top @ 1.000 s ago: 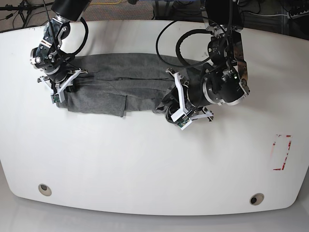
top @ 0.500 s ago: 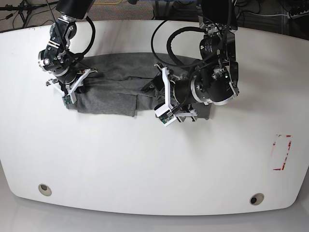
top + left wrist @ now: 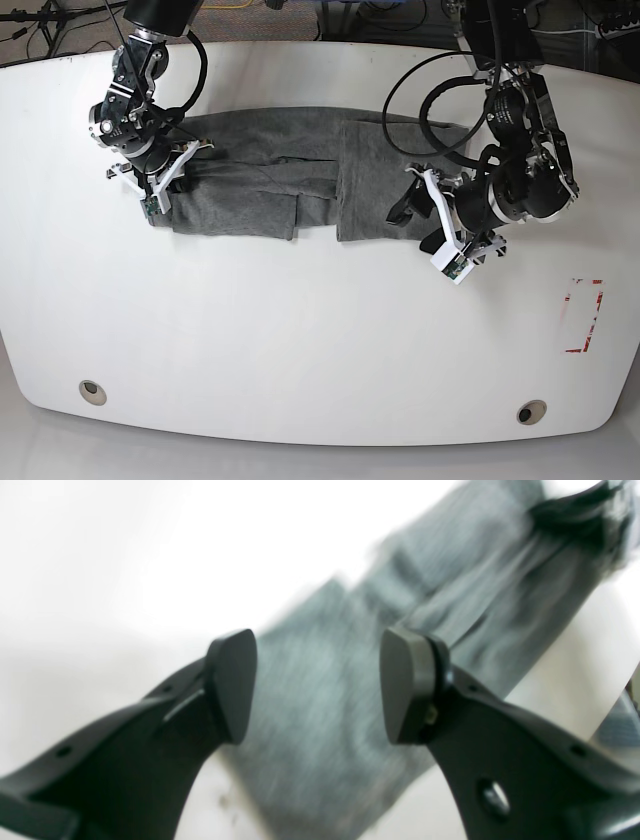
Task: Fold the T-shirt properly
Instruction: 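Regrasp the strip ends with both grippers, moving them toward each other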
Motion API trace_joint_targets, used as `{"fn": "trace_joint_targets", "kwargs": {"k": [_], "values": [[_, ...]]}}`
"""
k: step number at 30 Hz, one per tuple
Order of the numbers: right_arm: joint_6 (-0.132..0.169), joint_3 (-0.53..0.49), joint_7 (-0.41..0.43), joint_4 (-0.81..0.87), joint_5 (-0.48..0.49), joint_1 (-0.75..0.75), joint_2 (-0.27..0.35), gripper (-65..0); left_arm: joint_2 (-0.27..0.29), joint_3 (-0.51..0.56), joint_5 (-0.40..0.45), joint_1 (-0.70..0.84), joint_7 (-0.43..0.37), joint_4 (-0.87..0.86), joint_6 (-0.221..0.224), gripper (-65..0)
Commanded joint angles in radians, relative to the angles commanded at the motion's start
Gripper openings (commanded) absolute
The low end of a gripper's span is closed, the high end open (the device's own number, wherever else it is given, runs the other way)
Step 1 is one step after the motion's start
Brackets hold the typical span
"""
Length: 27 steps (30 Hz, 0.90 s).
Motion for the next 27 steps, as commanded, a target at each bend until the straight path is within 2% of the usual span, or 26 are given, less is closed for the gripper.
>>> {"fn": "trace_joint_targets", "kwargs": {"k": [5, 11, 13, 15, 20, 24, 27], "values": [[0.000, 0.002, 0.000, 0.002, 0.000, 0.003, -0.002, -58.3, -0.038, -0.054, 0.000, 0.006, -0.031, -0.077, 0.000, -46.9], [0.000, -0.002, -0.005, 0.068, 0.000, 0.002, -0.003, -58.0, -0.078, -0.054, 0.002, 0.044, -0.144, -0.189, 0.000, -56.9], [0.000, -0.005, -0.035, 0.100, 0.002, 0.003, -0.003, -57.9, -0.084, -0.054, 0.002, 0.054, -0.175, -0.221, 0.000, -58.3], [0.000, -0.006, -0.103, 0.144, 0.006, 0.012, -0.003, -57.9, -0.103, -0.054, 0.002, 0.075, -0.221, -0.259, 0.000, -58.6], [0.000, -0.026, -0.186, 0.241, 0.008, 0.038, -0.003, -57.2, -0.112, -0.040, 0.002, 0.098, -0.298, -0.322, 0.000, -58.6], [0.000, -0.028, -0.247, 0.308, 0.009, 0.052, -0.005, -45.7, -0.114, -0.014, 0.002, 0.101, -0.334, -0.387, 0.000, -58.6], [0.000, -0.025, -0.287, 0.342, 0.009, 0.078, -0.012, -30.4, -0.114, 0.000, 0.002, 0.104, -0.376, -0.420, 0.000, -58.6]]}}
